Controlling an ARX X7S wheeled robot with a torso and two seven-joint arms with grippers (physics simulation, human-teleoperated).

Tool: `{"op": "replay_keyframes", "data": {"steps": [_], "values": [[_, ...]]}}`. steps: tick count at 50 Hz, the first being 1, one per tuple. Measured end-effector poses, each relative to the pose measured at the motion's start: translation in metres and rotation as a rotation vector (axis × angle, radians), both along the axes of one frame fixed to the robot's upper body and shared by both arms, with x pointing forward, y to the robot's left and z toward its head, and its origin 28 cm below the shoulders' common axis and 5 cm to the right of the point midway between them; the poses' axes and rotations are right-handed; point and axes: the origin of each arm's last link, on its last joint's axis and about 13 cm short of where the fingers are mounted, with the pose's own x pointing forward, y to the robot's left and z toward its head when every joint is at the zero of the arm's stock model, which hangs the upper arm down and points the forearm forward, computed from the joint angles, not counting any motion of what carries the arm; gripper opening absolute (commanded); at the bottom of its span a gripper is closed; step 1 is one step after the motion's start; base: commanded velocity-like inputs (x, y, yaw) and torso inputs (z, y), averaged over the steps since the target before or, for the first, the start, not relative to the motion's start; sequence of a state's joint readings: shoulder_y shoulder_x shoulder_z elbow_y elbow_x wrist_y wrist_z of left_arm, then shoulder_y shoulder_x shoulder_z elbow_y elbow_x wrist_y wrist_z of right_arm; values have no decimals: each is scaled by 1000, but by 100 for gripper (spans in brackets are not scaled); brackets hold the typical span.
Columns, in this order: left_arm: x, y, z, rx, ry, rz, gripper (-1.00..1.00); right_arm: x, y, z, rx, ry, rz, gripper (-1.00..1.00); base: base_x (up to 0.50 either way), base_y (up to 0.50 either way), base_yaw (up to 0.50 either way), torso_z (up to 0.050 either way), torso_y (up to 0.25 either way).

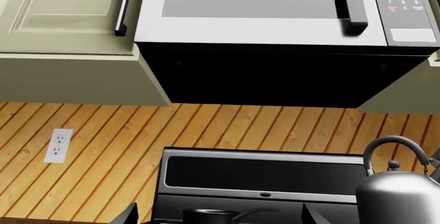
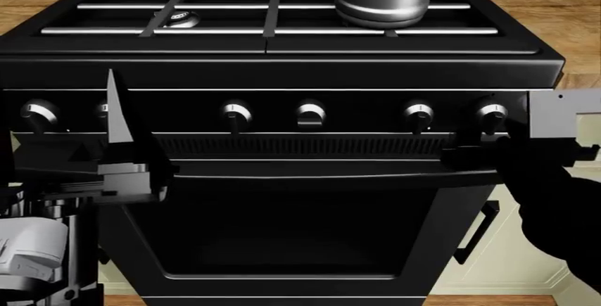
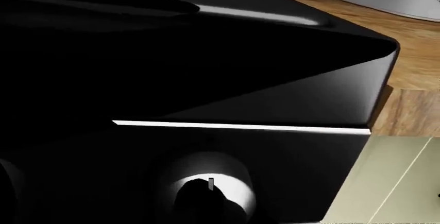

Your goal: Pick the kettle from the counter and place it on a stove burner. Then turn the burner on.

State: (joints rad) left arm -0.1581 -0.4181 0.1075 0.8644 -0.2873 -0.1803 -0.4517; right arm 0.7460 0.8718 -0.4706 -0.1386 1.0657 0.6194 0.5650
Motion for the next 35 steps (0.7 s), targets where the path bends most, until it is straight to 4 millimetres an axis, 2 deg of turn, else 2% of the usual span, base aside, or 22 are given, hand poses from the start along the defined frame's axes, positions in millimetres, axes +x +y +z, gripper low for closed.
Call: {"op": "replay_keyframes", "data": {"steps": [10, 35], "values": [[0, 0, 0, -8, 2, -5, 100, 0, 0, 2, -66, 18, -2, -100, 8, 0, 7, 0, -5], [0, 1, 1, -16, 1, -7, 100, 4, 5, 9, -488, 70, 16, -100, 19, 1, 16, -1, -11]]}}
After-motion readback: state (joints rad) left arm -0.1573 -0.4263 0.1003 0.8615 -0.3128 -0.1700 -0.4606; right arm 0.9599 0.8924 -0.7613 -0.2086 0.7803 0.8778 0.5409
